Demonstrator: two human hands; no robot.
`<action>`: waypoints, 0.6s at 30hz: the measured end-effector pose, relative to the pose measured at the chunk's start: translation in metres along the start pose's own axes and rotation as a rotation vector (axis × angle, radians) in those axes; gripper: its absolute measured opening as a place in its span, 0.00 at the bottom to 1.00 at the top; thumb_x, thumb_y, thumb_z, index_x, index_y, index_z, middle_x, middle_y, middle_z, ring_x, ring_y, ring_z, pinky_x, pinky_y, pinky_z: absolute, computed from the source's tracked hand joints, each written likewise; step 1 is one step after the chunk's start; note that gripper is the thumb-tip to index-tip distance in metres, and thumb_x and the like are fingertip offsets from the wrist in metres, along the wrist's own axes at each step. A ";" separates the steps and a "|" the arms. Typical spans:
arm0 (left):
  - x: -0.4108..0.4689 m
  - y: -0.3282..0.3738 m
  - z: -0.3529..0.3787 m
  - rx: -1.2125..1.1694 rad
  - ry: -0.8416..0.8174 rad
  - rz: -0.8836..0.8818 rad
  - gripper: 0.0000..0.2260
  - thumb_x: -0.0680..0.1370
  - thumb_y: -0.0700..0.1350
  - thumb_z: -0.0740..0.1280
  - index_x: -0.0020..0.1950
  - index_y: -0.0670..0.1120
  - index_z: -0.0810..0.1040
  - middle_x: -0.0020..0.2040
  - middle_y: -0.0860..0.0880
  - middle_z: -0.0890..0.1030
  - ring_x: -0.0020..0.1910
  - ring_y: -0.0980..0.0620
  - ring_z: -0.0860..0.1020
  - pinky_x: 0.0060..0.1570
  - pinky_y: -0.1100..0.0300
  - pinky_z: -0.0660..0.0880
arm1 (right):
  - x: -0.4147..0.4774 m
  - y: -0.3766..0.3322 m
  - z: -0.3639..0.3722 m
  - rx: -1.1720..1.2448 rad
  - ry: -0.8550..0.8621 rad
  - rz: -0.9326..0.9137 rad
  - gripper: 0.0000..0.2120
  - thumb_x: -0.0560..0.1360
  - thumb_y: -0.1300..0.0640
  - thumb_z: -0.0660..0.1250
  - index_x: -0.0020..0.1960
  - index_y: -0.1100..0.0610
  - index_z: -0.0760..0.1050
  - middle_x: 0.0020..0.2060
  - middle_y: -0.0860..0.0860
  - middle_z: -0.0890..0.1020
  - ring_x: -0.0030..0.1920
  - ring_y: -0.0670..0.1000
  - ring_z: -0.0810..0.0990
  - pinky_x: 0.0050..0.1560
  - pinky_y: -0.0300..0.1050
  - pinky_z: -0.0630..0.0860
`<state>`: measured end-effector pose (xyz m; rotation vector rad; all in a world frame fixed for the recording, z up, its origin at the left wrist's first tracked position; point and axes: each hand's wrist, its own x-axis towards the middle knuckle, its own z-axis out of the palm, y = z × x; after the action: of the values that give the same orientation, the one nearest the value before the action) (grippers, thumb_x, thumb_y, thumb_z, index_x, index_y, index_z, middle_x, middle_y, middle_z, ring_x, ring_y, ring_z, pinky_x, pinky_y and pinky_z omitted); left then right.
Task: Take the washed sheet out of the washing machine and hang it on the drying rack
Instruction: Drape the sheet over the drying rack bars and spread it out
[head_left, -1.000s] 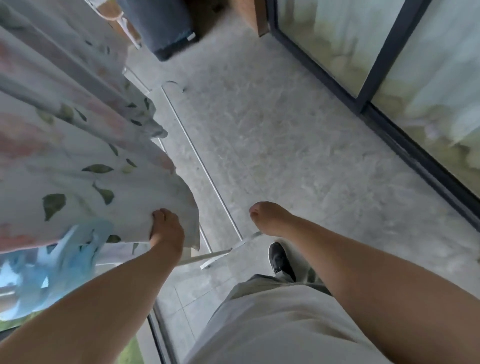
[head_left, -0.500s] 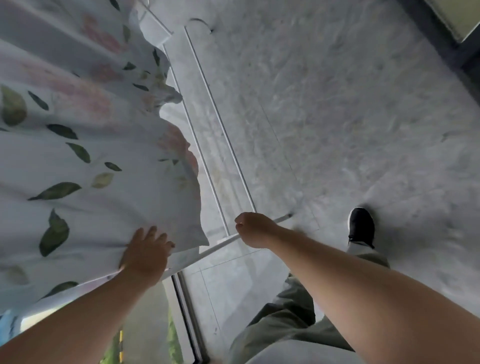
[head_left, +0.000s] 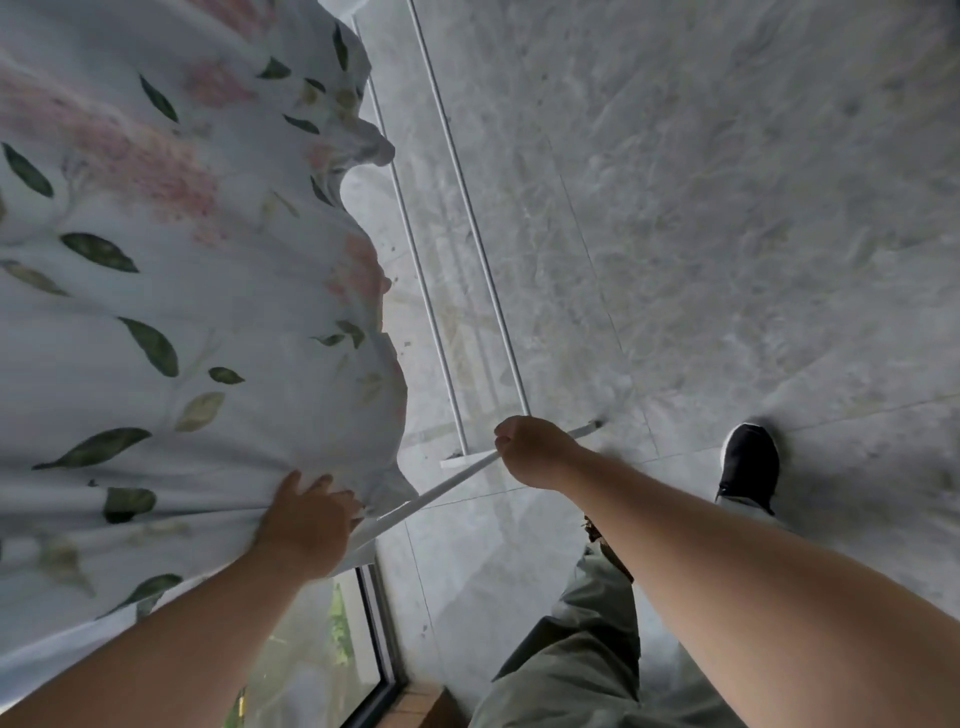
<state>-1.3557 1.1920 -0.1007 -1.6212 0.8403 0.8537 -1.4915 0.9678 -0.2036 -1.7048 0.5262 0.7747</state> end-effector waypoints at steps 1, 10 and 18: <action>0.002 0.001 0.000 -0.003 -0.033 -0.021 0.19 0.84 0.51 0.49 0.74 0.59 0.66 0.74 0.59 0.67 0.76 0.53 0.60 0.73 0.45 0.50 | 0.002 -0.001 -0.003 -0.009 -0.007 0.014 0.14 0.82 0.66 0.53 0.61 0.66 0.75 0.62 0.58 0.76 0.61 0.58 0.76 0.61 0.47 0.73; -0.002 0.037 -0.043 -0.263 0.112 -0.077 0.13 0.78 0.43 0.59 0.62 0.52 0.74 0.57 0.51 0.79 0.56 0.49 0.78 0.57 0.53 0.70 | 0.003 -0.036 -0.045 -0.083 -0.025 0.026 0.18 0.82 0.57 0.55 0.69 0.61 0.72 0.65 0.59 0.76 0.65 0.60 0.75 0.65 0.51 0.72; 0.021 0.024 -0.063 -1.082 0.148 -0.309 0.15 0.79 0.45 0.60 0.65 0.47 0.71 0.64 0.45 0.76 0.64 0.45 0.74 0.59 0.52 0.69 | 0.048 -0.116 -0.080 -0.064 0.011 0.064 0.18 0.82 0.59 0.56 0.69 0.62 0.72 0.67 0.60 0.74 0.67 0.59 0.73 0.65 0.49 0.70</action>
<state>-1.3591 1.1239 -0.1198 -2.6853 0.1497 1.0370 -1.3605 0.9237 -0.1489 -1.7592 0.5707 0.8362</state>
